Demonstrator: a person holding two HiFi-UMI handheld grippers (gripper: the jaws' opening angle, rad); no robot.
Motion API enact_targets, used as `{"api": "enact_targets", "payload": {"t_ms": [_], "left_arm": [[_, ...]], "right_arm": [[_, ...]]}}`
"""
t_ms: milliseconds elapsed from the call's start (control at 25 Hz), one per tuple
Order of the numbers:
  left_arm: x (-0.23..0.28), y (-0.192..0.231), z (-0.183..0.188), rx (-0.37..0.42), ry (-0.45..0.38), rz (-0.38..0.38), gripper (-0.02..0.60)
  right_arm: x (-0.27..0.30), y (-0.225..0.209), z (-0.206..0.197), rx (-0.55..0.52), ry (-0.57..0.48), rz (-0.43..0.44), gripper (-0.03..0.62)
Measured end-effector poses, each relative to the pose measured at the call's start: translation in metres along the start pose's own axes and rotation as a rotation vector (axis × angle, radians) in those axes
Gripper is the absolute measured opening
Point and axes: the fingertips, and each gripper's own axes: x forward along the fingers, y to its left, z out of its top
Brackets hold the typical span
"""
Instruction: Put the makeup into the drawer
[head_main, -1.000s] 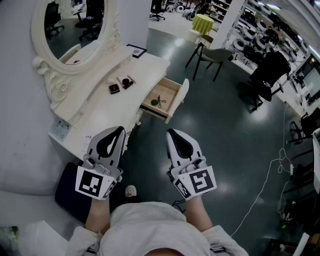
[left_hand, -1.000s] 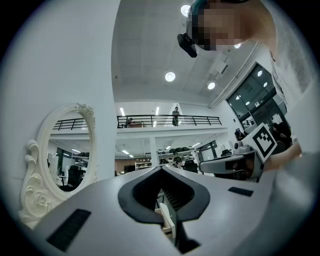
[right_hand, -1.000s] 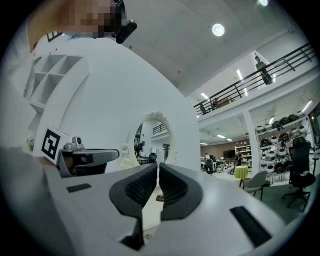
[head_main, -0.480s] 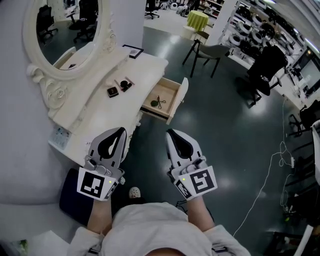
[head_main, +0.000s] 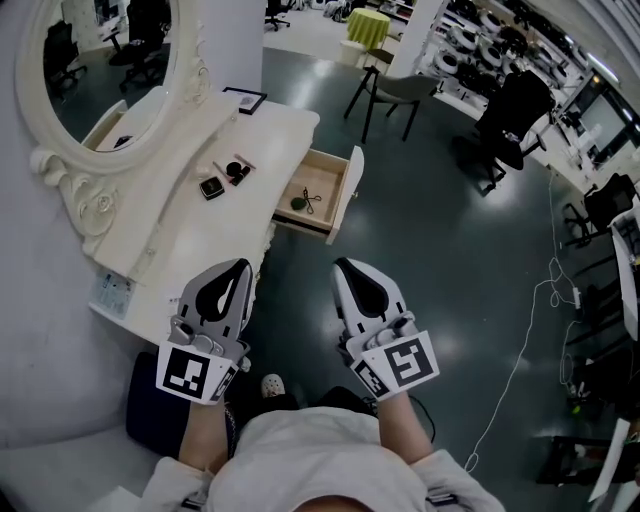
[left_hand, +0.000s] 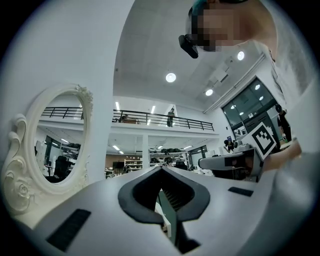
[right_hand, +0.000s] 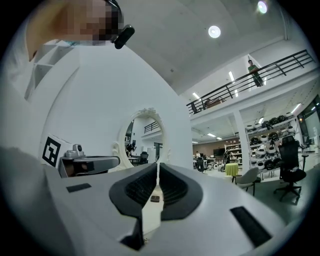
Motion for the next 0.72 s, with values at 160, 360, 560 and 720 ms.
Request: {"api": "enact_targets", "payload": {"t_ms": [160, 360, 560, 720], "left_arm": [[0.007, 0.009, -0.011, -0.015, -0.002, -0.011, 0.012], [0.026, 0.011, -0.019, -0.002, 0.01, -0.002, 0.012], [0.053, 0.011, -0.015, 0.018, 0.009, 0.051, 0.012], [0.079, 0.005, -0.01, 0.036, -0.004, 0.082, 0.012]], "right_arm": [[0.009, -0.001, -0.009, -0.017, 0.009, -0.007, 0.028], [0.023, -0.017, -0.016, -0.013, 0.005, 0.018, 0.026], [0.039, -0.044, -0.01, -0.023, -0.008, 0.079, 0.028], [0.05, -0.071, -0.005, -0.021, -0.019, 0.124, 0.028]]}}
